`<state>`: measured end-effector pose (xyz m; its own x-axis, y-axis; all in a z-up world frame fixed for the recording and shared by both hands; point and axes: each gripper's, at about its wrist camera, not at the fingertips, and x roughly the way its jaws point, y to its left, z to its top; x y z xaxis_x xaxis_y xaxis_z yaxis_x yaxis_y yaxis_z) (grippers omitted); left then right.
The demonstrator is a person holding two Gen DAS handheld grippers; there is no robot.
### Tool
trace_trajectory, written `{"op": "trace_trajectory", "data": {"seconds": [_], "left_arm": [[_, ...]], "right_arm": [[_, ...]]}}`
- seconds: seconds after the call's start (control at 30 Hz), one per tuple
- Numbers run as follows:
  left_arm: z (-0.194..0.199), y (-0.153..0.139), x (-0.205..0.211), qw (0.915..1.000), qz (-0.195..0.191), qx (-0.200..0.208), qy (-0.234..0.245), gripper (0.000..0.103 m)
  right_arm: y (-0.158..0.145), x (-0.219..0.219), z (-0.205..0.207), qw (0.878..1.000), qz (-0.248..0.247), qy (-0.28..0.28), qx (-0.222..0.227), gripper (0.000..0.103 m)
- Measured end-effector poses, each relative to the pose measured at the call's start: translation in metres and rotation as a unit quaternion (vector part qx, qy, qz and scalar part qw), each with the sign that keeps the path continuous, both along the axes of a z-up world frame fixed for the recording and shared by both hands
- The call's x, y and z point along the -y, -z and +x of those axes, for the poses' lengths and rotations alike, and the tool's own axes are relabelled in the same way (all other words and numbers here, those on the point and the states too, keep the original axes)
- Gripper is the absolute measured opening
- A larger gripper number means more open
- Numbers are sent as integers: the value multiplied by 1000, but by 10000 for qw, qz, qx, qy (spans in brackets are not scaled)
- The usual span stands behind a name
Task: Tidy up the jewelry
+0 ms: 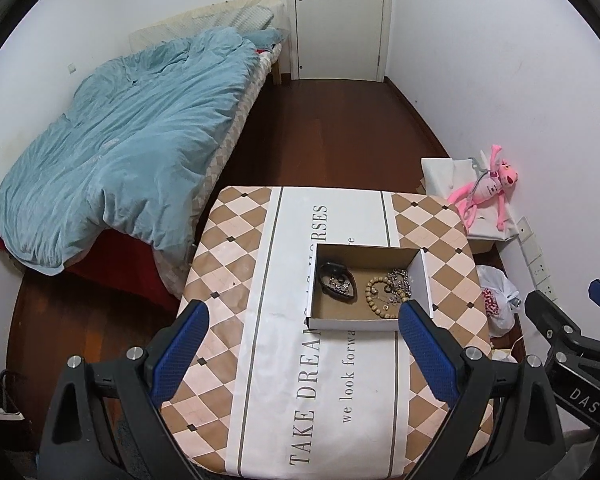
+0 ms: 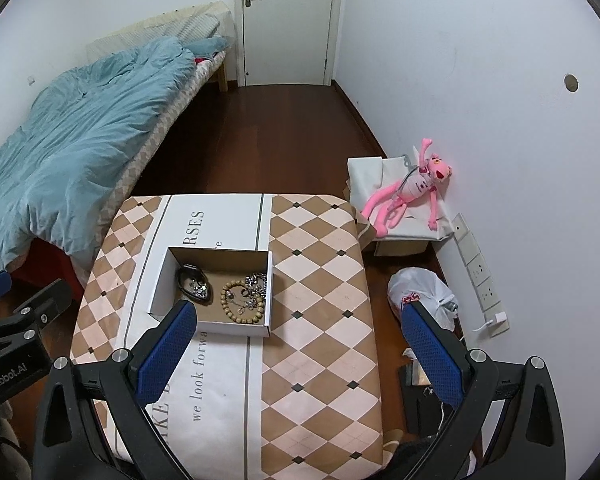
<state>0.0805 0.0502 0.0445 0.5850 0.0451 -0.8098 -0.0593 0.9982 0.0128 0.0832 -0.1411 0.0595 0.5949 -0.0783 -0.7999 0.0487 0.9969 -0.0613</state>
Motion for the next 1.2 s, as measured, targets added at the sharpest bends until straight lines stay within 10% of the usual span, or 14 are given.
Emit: {"op": "trace_trajectory", "data": {"seconds": [1.2], "left_arm": [[-1, 11, -1, 9999, 45, -99, 40, 97]], "right_arm": [[4, -6, 2, 9997, -69, -159, -146, 103]]}}
